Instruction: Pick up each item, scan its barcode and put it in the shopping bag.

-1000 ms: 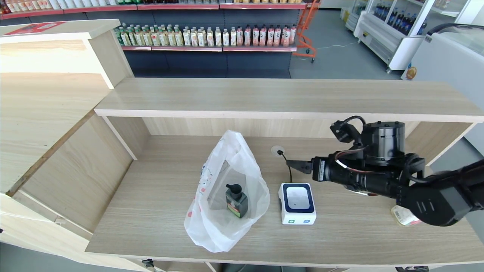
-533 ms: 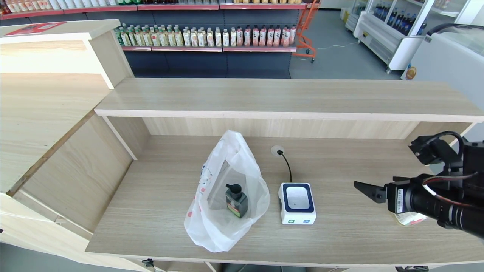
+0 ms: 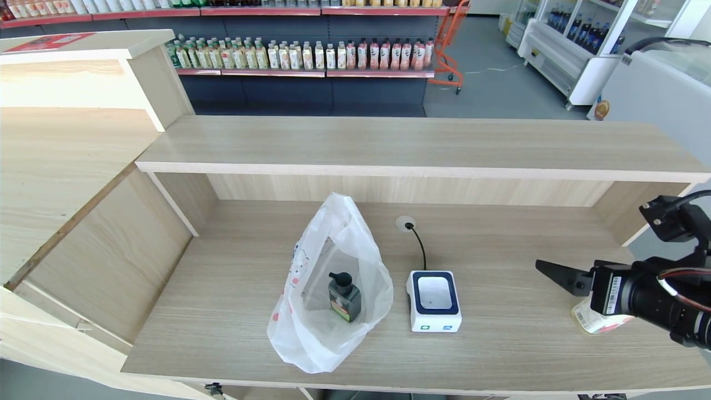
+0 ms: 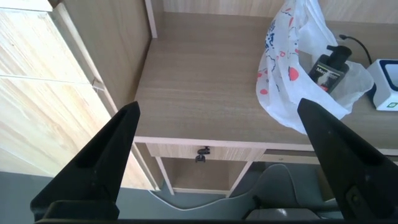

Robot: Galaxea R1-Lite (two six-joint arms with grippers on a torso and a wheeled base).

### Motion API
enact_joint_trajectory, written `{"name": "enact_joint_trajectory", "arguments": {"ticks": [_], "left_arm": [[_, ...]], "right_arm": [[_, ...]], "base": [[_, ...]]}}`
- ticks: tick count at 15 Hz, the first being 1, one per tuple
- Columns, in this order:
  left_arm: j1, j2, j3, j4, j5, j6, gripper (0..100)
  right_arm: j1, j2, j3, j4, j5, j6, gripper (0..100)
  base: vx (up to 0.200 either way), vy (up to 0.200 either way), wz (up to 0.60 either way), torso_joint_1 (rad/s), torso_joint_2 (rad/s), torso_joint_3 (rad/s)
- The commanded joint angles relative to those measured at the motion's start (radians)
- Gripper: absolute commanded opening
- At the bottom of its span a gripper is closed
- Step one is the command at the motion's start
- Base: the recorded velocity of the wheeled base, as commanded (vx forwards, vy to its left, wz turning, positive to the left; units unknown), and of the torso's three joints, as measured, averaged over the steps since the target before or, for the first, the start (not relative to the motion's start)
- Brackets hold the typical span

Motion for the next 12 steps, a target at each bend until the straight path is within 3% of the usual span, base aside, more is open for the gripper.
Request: {"name": "enact_joint_trajectory", "arguments": {"ticks": [1,4,9,12], "left_arm": [[0.002,0.0,0.0,-0.001,-0.001,0.0,100],[0.002,0.0,0.0,-0.001,-0.001,-0.007,100],[0.002,0.0,0.0,-0.001,-0.002,-0.003,100],[0.002,0.0,0.0,-0.001,-0.001,-0.004,100]], "right_arm": [[0.005,-0.001,-0.008,0.032,0.0,0.052,100],[0.017,-0.003,-0.051,0.104,0.0,0.178,100],[0.016,-0.015,-0.048,0.17,0.0,0.227,100],[0.016,-0.026,-0.045,0.184,0.001,0.227,100]], "base": [[0.0,-0.2,0.0,0.007,0.01,0.002],[0.0,-0.2,0.0,0.004,0.0,-0.001],[0.0,-0.2,0.0,0.0,0.0,0.003],[0.0,0.0,0.0,0.0,0.0,0.0]]}}
